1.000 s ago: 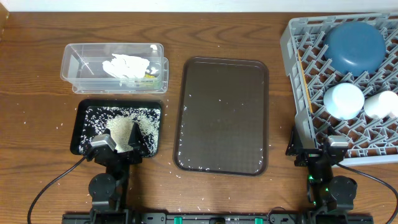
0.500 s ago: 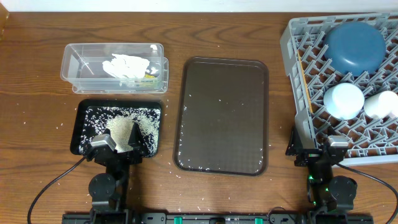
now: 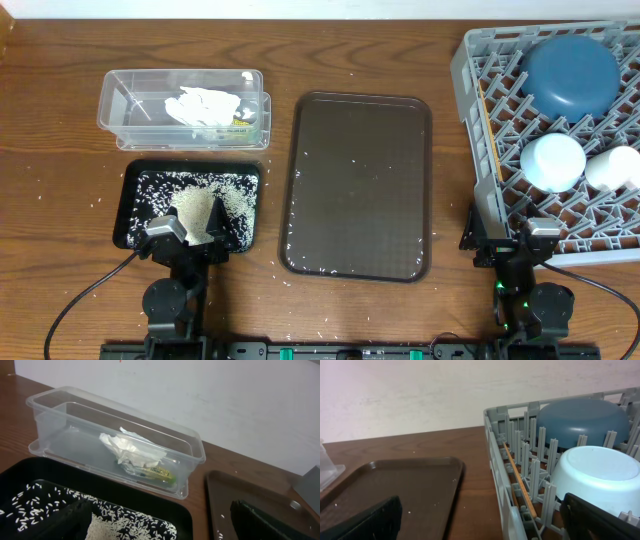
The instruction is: Sort waste into correct bins and load items into the dishwasher rack
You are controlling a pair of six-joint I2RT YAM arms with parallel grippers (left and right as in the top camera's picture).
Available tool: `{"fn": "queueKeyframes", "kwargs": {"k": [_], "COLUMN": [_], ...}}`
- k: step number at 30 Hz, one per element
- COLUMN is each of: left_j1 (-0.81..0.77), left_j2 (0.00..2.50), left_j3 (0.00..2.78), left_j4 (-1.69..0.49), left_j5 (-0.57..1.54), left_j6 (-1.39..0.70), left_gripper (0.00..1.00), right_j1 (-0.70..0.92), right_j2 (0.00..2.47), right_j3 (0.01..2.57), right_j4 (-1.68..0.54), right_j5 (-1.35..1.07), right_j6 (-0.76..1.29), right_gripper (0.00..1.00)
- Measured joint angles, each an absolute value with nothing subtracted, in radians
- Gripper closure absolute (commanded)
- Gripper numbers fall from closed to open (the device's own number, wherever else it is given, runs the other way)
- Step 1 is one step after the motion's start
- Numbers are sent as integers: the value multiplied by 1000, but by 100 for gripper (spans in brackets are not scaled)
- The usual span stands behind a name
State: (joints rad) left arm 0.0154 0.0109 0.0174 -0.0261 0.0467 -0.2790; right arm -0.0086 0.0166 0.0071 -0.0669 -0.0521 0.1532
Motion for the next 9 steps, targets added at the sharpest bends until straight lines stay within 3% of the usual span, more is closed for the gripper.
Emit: {"fn": "queueKeyframes", "kwargs": {"k": [9], "left_j1": [15], "left_j2": [11], "left_j3": [17], "left_j4": [-27], "left_j5": [47], "left_j6": [-279], "left_gripper": [9], "right_j1": [-9], "right_j2": [17], "right_j3": [7], "right_j4": [-67], "right_j5": [-52], "right_j6": [153], "right_gripper": [1]}}
